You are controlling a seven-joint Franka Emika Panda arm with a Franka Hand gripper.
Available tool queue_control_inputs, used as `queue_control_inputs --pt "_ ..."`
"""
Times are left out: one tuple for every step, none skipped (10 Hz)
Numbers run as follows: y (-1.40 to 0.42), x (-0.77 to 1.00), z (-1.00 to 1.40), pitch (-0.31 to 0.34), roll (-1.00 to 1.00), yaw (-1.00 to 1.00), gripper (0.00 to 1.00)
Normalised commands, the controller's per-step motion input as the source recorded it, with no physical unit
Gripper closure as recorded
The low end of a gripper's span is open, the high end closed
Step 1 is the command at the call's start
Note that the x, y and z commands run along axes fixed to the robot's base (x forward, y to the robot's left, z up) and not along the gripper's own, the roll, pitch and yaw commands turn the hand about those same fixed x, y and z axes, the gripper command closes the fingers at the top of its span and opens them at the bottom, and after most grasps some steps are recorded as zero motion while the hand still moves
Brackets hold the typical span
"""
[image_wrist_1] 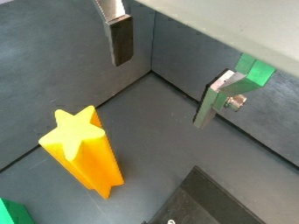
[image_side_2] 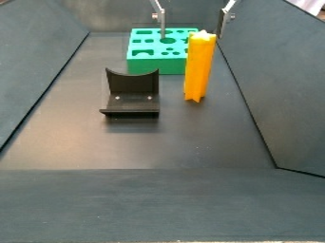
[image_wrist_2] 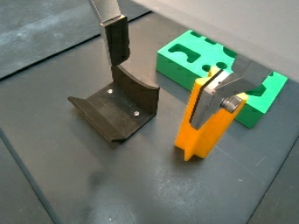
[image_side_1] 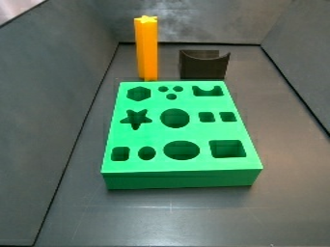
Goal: Pick up the star object. Move up. Move to above the board. Insert the star object.
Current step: Pick up the star object.
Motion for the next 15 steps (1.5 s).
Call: queue_control_inputs --pt "0.0 0.0 0.0 0.011 0.0 0.0 0.0" --pt "0.0 0.01 0.0 0.056 0.0 0.0 0.0" --pt "-0.6 -0.08 0.51 0.0 0.01 0.3 0.0" --pt "-0.52 -0.1 0.65 -0.036 0.04 0.45 0.0" --pt "-0.5 -0.22 0.67 -0.05 0.04 0.45 0.0" --pt "-0.55 -0.28 0.41 -0.053 0.04 0.46 0.0" --pt "-0.65 -0.26 0.0 -0.076 0.05 0.45 0.0" --pt "-0.64 -0.22 -0.18 -0.083 0.08 0.47 0.0" --pt "-0.66 -0.3 -0.38 -0.106 0.1 0.48 0.0" --pt "-0.6 -0.32 -0.47 -0.119 0.14 0.52 0.0" --pt "-0.55 -0.25 -0.48 -0.124 0.12 0.54 0.0" --pt "-0.51 -0.31 -0.55 -0.14 0.15 0.51 0.0" --pt "-0.35 -0.3 -0.56 -0.12 0.19 0.5 0.0" --pt "-0.1 -0.23 -0.46 -0.09 0.13 0.44 0.0" --pt "0.01 0.0 -0.15 -0.041 0.0 0.23 0.0"
